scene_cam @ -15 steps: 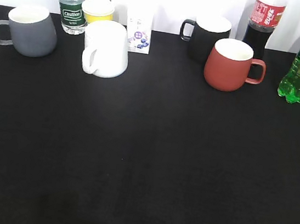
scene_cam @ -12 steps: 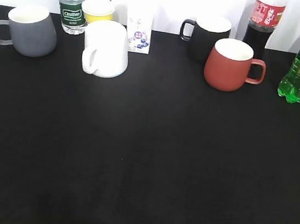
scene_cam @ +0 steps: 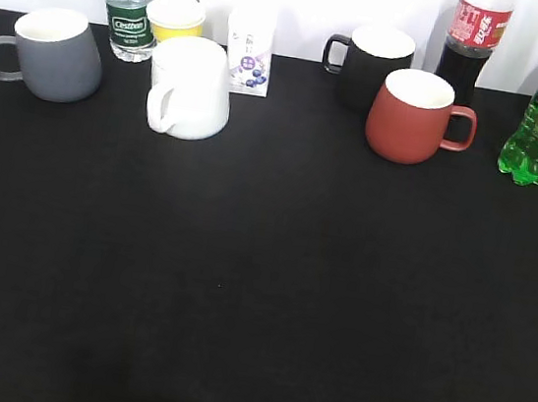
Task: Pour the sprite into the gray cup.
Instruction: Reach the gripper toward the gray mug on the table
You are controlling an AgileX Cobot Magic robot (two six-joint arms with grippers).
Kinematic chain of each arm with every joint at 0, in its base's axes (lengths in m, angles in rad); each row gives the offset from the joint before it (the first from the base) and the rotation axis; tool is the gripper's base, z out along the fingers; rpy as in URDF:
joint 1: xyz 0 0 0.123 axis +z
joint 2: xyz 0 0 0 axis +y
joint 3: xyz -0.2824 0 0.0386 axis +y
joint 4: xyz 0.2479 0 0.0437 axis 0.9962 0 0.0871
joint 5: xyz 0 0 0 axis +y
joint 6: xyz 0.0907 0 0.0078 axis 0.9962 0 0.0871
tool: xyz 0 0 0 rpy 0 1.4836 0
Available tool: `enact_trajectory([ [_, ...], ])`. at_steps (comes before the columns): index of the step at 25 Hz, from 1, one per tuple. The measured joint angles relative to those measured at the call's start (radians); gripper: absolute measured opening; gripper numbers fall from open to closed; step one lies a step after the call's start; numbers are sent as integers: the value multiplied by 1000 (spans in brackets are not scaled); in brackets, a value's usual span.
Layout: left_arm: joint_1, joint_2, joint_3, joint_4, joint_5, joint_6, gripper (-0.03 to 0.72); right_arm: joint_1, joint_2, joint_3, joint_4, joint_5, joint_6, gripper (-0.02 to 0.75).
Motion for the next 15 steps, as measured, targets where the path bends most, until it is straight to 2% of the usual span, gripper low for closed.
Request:
enact_trajectory([
  [4, 0, 446, 176, 7, -650, 0, 438, 0, 0, 0, -6, 0, 0, 586],
  [8, 0, 1067, 189, -25, -1153, 0, 438, 0, 0, 0, 0, 0, 0, 586],
  [10, 0, 1317, 132, -74, -1260, 0, 438, 0, 0, 0, 0, 0, 0, 586],
  [12, 0, 1473, 34, -88, -1287, 0, 425, 0, 0, 0, 0, 0, 0, 586],
  [15, 53, 1623, -149, -87, -1277, 0, 419, 0, 0, 0, 0, 0, 0, 586],
])
